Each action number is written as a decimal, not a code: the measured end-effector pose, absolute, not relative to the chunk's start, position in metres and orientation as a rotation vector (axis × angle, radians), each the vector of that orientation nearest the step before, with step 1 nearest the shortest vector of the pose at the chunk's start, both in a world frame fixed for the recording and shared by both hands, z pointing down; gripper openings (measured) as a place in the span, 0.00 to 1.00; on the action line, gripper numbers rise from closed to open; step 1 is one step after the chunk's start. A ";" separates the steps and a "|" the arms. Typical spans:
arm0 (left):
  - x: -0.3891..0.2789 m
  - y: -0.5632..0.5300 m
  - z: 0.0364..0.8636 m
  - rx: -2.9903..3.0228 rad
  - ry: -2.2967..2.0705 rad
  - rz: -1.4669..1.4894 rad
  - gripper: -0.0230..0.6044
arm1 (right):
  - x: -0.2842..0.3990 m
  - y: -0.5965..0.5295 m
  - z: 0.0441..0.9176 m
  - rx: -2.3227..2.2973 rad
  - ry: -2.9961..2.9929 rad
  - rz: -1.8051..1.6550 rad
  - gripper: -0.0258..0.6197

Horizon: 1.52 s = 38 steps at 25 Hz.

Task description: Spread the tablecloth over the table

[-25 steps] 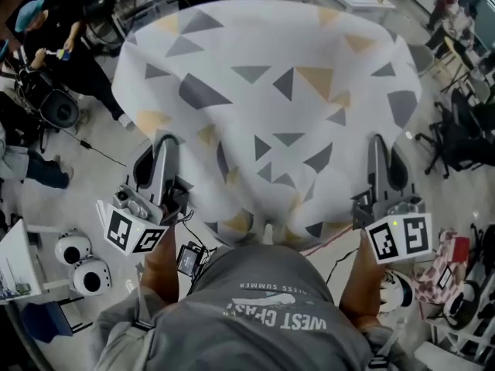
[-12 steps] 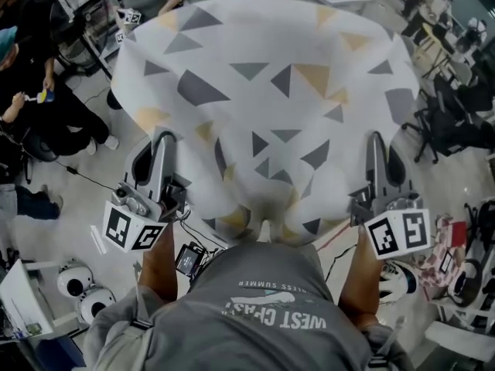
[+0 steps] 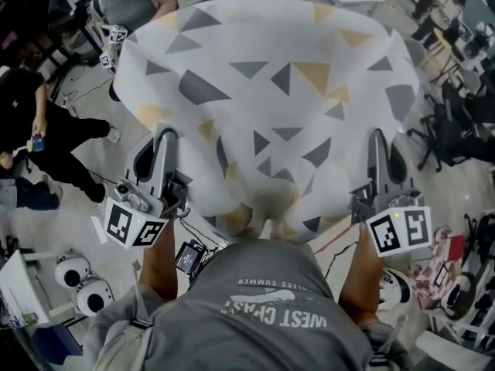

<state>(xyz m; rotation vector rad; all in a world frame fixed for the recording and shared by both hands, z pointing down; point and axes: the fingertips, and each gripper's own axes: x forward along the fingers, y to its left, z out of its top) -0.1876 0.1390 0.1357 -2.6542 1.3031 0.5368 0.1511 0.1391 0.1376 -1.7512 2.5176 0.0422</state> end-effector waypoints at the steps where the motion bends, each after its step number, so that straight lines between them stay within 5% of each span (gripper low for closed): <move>1: -0.184 0.135 0.136 -2.647 1.317 0.529 0.04 | 0.155 0.132 0.139 -1.739 2.523 0.036 0.06; 8: -0.126 0.083 0.137 -2.598 1.430 0.465 0.04 | 0.213 0.055 0.145 -1.632 2.573 -0.016 0.06; 38: -0.065 0.007 0.154 -2.542 1.633 0.325 0.04 | 0.278 -0.059 0.170 -1.474 2.644 -0.139 0.06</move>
